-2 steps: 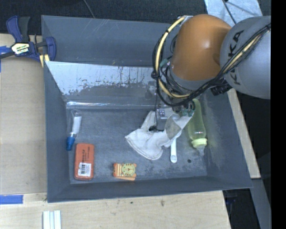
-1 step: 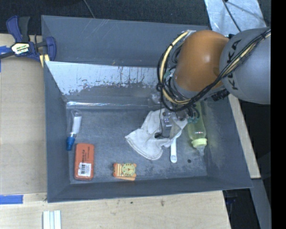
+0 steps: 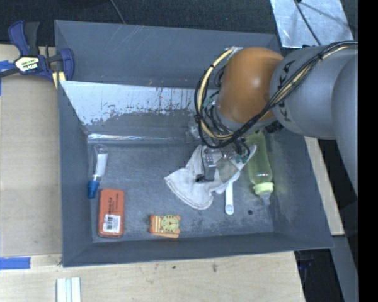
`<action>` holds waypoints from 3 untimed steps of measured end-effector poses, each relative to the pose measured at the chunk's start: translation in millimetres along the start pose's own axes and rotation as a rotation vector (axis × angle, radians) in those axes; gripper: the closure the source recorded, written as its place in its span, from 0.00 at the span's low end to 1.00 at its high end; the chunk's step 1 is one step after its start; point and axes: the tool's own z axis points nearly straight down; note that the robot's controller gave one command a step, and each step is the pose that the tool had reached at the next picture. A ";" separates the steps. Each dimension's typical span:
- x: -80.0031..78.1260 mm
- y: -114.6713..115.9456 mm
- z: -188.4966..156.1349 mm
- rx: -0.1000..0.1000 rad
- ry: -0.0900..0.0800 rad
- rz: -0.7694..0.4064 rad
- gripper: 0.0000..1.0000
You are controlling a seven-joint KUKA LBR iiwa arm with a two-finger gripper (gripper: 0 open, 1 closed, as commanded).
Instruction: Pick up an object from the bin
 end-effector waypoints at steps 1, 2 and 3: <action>33.0 -23.0 17.8 -0.001 0.005 -0.100 1.00; 33.0 -23.0 17.8 -0.001 0.005 -0.100 1.00; 36.0 -22.6 -97.2 -0.001 0.004 -0.002 1.00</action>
Offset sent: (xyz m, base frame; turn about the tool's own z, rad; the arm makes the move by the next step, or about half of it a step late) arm 0.0000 0.0000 0.0000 0.0000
